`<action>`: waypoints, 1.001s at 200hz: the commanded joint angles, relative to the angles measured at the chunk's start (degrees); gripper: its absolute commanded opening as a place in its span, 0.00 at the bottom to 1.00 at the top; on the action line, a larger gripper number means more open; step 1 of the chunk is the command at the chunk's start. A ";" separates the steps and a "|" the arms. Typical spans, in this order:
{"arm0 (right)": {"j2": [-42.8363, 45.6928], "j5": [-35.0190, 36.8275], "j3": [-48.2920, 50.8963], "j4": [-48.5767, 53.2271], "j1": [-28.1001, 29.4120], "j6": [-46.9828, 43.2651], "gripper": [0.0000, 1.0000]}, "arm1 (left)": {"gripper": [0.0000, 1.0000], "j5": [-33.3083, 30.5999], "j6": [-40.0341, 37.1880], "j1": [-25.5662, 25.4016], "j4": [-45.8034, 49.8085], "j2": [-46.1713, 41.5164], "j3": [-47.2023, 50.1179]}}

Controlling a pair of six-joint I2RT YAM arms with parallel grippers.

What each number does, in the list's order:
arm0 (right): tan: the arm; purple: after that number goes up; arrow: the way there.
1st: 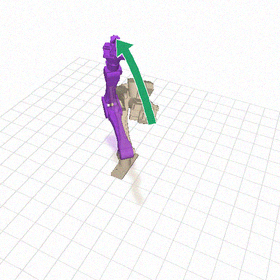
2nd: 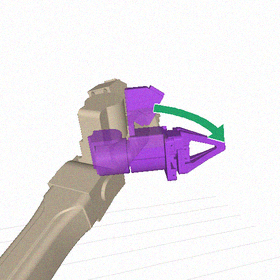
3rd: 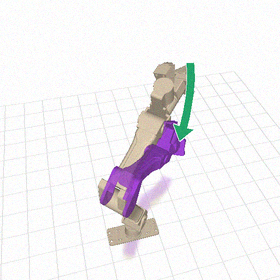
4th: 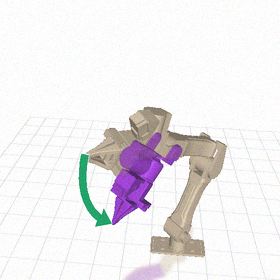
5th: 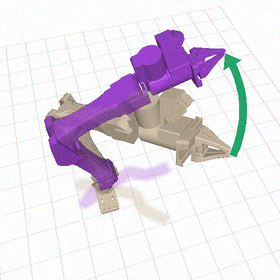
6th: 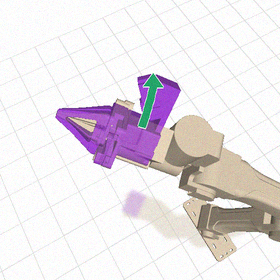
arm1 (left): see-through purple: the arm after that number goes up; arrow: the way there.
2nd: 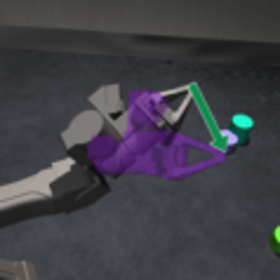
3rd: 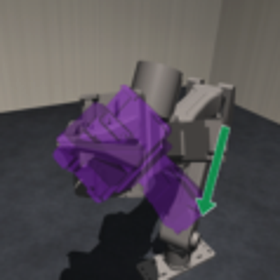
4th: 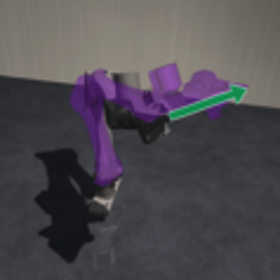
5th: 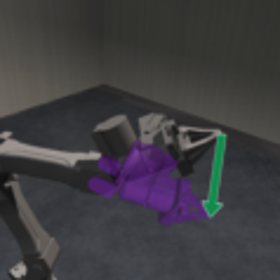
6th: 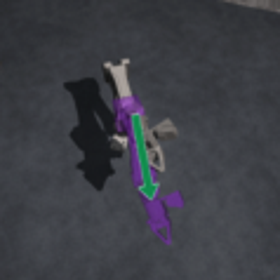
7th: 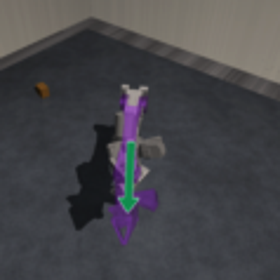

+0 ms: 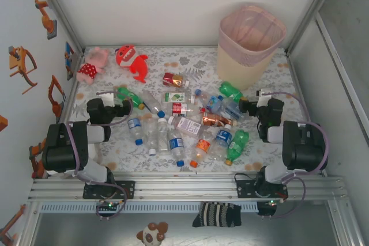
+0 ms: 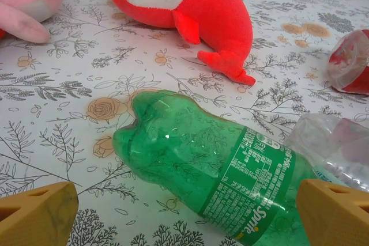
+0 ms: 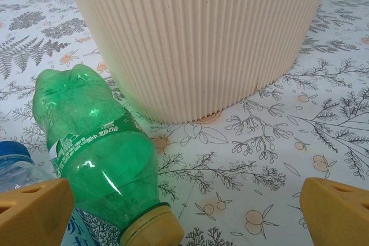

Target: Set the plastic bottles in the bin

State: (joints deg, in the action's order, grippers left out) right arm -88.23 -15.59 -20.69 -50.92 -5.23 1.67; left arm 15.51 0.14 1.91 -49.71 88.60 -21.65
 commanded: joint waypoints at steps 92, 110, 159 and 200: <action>-0.46 -0.49 -0.23 -2.20 -0.18 -0.40 0.99 | 0.97 0.63 -0.62 0.38 -1.38 -0.37 0.03; -0.71 2.36 -0.45 -2.11 -0.19 0.81 0.99 | 0.97 -0.22 -0.22 0.46 -1.35 -0.36 -0.11; -0.64 4.17 -0.77 -1.38 -0.18 1.45 0.99 | 0.97 -2.15 0.55 0.57 -1.04 -0.12 -0.41; -0.63 4.25 -0.75 -1.36 -0.19 1.40 0.99 | 0.97 -3.34 0.41 0.22 -0.95 -0.28 -0.33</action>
State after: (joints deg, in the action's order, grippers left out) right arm -88.23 -12.38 -20.69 -50.87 -5.23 2.59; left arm 13.02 0.25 2.28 -49.69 88.60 -21.65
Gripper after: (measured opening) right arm 0.994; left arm 0.967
